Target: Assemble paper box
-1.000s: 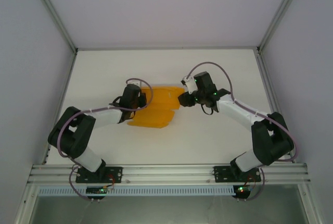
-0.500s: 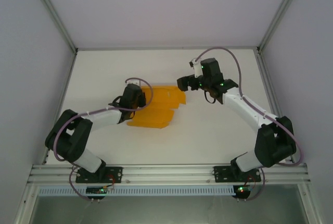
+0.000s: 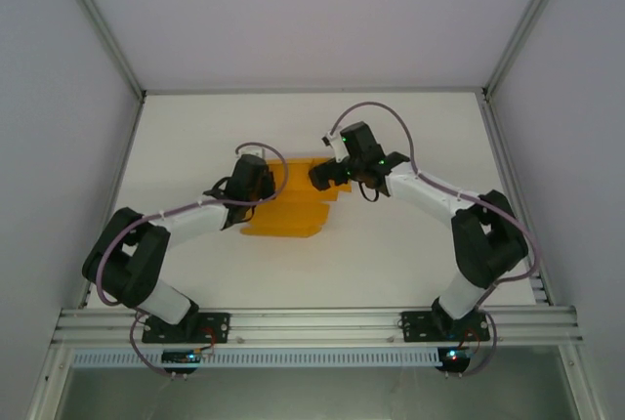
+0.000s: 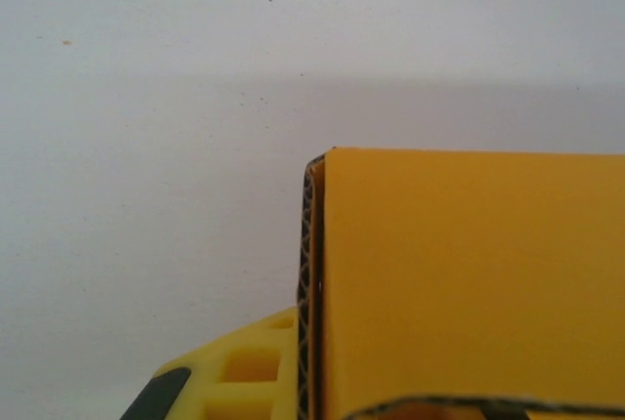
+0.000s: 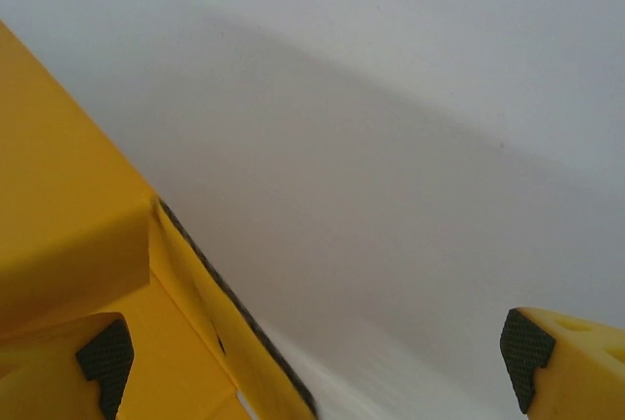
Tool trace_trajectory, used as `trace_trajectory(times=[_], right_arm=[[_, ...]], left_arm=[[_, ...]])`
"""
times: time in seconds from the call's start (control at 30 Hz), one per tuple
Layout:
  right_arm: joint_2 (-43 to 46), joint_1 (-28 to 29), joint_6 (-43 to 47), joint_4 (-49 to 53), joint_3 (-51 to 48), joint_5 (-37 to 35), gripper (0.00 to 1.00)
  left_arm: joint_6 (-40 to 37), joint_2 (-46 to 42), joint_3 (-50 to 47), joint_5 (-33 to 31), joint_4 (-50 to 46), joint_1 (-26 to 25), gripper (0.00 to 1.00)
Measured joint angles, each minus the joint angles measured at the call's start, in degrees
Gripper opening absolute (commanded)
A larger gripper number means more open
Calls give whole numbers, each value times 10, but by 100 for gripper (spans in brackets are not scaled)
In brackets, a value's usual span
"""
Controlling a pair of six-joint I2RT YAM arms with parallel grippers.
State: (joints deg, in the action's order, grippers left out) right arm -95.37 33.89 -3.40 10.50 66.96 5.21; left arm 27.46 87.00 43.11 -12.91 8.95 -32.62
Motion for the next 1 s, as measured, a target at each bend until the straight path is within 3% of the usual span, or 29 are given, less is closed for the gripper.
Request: trace_trajectory(times=[0.27,0.43,0.8,1.0], right_arm=[[-16,31,-8,-48,14,-122,99],[-2,40,-17,-47,-2,-163,99],[205,7,-56,97,-147,-127,99],[198,-10,-78,115,-188,-85,99]], left_arm=[[9,0,9,-21,-11,-17,0],[19,0,15,-43,-15,-23,0],[8,-14,34,-42,-49,-23,0],[0,-26,41,-9,-58,-18,0]])
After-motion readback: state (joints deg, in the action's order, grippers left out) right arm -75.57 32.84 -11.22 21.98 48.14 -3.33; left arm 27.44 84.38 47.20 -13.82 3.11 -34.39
